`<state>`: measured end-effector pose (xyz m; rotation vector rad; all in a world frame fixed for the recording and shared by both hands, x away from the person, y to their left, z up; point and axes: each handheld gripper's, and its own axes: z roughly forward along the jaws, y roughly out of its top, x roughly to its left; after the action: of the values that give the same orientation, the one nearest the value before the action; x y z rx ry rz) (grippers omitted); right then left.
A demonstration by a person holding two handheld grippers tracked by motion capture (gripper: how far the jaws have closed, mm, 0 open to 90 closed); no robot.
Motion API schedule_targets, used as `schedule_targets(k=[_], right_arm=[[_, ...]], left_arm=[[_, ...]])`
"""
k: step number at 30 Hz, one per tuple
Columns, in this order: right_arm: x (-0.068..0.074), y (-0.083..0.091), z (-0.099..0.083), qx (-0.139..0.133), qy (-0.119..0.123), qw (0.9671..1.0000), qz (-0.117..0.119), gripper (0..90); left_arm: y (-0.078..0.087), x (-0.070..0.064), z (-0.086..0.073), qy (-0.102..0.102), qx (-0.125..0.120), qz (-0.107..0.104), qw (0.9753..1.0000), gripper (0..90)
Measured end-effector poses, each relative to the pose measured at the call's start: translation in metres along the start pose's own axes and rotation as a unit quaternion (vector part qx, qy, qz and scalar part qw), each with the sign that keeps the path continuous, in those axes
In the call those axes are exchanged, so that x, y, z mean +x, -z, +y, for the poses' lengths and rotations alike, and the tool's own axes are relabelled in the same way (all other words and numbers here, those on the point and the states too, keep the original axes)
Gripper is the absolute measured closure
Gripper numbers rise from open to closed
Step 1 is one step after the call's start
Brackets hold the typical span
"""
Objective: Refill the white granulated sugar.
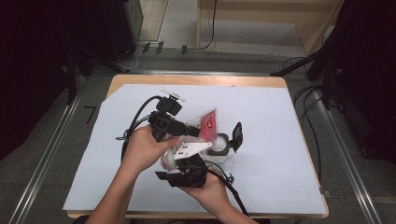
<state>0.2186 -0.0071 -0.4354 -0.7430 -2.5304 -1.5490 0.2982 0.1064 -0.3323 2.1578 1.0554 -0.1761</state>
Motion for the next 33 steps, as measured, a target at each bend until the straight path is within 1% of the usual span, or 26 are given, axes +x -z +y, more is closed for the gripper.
schedule_targets(k=[6, 9, 12, 18, 33], right_arm=[[0.0001, 0.0001, 0.0002, 0.001, 0.001, 1.0000, 0.000, 62.7], [0.0008, 0.0008, 0.0005, 0.001, 0.002, 1.0000, -0.001, 62.8], [0.0007, 0.0016, 0.0008, 0.002, 0.006, 1.0000, -0.001, 62.8], [0.0009, 0.0017, 0.0008, 0.002, 0.006, 1.0000, -0.001, 62.9], [0.0013, 0.0018, 0.0009, 0.002, 0.006, 1.0000, -0.001, 63.0]], left_arm=[[-0.0001, -0.0005, 0.0001, 0.001, -0.003, 0.001, 1.0000, 77.9], [0.0001, 0.0006, 0.0004, 0.003, -0.004, -0.003, 1.0000, 77.9], [0.0002, 0.0006, 0.0007, 0.002, -0.004, -0.003, 1.0000, 77.9], [0.0007, -0.0007, 0.0007, 0.000, -0.002, 0.000, 1.0000, 77.8], [0.0000, -0.0003, 0.0010, 0.005, -0.004, -0.002, 1.0000, 77.8]])
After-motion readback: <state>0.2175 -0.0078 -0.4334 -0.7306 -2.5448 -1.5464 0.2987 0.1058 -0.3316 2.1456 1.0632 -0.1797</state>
